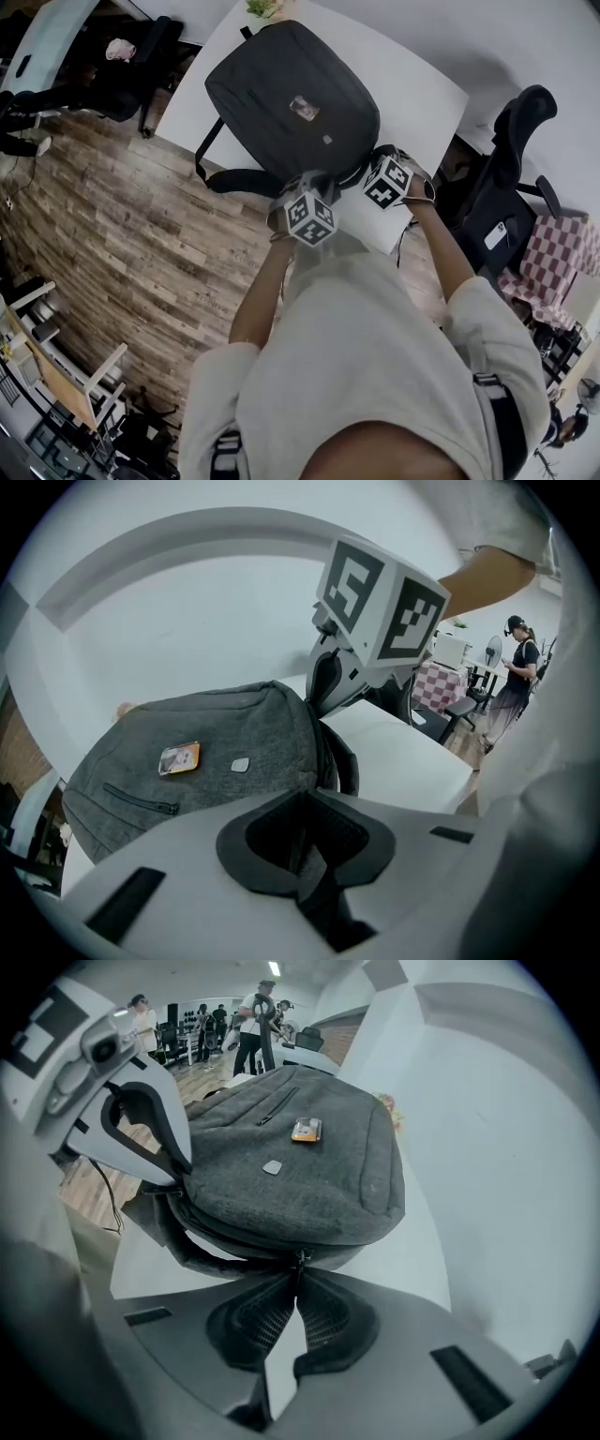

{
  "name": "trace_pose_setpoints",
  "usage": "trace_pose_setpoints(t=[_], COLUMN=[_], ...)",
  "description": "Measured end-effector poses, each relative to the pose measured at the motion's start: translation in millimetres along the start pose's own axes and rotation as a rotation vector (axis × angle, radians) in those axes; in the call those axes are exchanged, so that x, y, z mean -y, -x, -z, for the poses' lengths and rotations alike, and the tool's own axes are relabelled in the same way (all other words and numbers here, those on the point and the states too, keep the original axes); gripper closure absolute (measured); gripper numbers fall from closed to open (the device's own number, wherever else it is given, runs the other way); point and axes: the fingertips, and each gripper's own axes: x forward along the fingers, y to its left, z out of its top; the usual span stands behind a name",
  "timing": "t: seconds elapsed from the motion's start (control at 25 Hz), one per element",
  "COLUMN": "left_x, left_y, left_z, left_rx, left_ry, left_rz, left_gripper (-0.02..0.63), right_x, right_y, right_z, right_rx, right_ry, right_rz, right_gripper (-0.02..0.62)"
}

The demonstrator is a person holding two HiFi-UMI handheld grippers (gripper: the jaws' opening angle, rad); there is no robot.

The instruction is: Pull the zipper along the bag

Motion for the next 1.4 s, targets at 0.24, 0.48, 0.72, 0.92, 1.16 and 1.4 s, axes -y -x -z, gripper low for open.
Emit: trace_pose_setpoints(t=[0.24,0.48,0.72,0.92,1.16,1.4], left_x=[4.4,5.6,6.3,-6.4,-62.0,-123.2], left_y=[-0.3,3.4,18.0,43.7,105.2,162.4], left_z=[7.7,9.0,3.5,-3.7,-9.3,28.9], left_rx=[-0.008,0.004,0.069,0.188,0.365,0.414], left_ry=[-0.006,-0.008,0.027,0.188,0.403,0.53], left_rz=[0.011,0.007,-0.002,-0.025,-0.205,-0.414], left_gripper=[0.554,0.552,0.551,0.497,0.549,0.572], right_x=[-16.7,-21.5,-17.8,-8.7,5.4,25.8], right_y=[4.1,-0.6,5.8,28.0,66.9,99.8], right_z=[1.7,7.0,7.5,-5.7,-45.3,-100.3], right_rx=[0.001,0.034,0.163,0.324,0.512,0.659], right_ry=[-0.034,-0.128,-0.328,-0.479,-0.55,-0.516], right_rz=[-0.027,-0.048,-0.063,-0.053,0.005,0.034], right_gripper=[0.575,0.574,0.49,0.483,0.552,0.578])
